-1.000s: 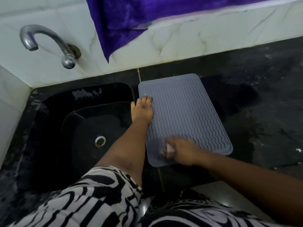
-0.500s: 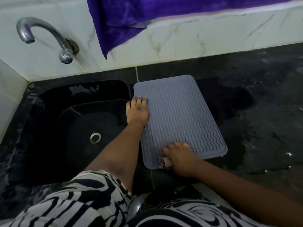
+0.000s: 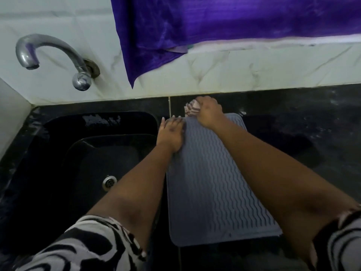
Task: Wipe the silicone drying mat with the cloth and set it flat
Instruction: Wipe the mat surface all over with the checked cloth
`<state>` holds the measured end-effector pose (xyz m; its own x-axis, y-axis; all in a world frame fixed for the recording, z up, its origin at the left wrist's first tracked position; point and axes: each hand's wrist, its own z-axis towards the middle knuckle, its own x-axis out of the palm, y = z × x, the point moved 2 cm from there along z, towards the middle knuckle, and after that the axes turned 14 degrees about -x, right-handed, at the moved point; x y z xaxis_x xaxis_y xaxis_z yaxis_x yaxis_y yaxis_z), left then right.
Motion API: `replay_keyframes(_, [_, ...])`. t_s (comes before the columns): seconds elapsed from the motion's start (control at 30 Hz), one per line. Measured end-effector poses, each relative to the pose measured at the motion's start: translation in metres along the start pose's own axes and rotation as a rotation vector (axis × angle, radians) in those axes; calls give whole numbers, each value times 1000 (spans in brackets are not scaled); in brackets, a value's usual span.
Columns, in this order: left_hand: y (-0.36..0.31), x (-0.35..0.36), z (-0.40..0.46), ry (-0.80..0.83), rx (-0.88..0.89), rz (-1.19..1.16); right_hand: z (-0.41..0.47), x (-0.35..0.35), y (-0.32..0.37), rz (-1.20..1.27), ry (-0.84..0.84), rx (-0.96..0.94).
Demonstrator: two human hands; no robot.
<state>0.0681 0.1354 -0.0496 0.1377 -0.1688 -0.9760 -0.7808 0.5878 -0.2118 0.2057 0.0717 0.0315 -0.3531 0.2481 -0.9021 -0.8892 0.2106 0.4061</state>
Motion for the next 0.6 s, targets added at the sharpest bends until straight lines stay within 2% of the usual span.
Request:
replay_keyframes(0.07, [1,14,8,65,-35,7,24,22,-3,-68,116,14])
replay_keyframes(0.13, [6,24,7,38,-69,-27,28,49,-6,-158,182,33])
replay_keyframes(0.27, [7,29,10,-4,-75,-9,7,76,-8,-263,-6,-45])
replay_keyframes(0.3, [7,30,11,-2,-80,-23,3,80,-9,-249,-3,-70])
replay_keyframes(0.5, [9,31,11,30,-83,-31,-27,85,-3,-243,335,-90])
replay_keyframes(0.6, [8,29,10,6,-75,-56,-82,78,9,-133,447,21])
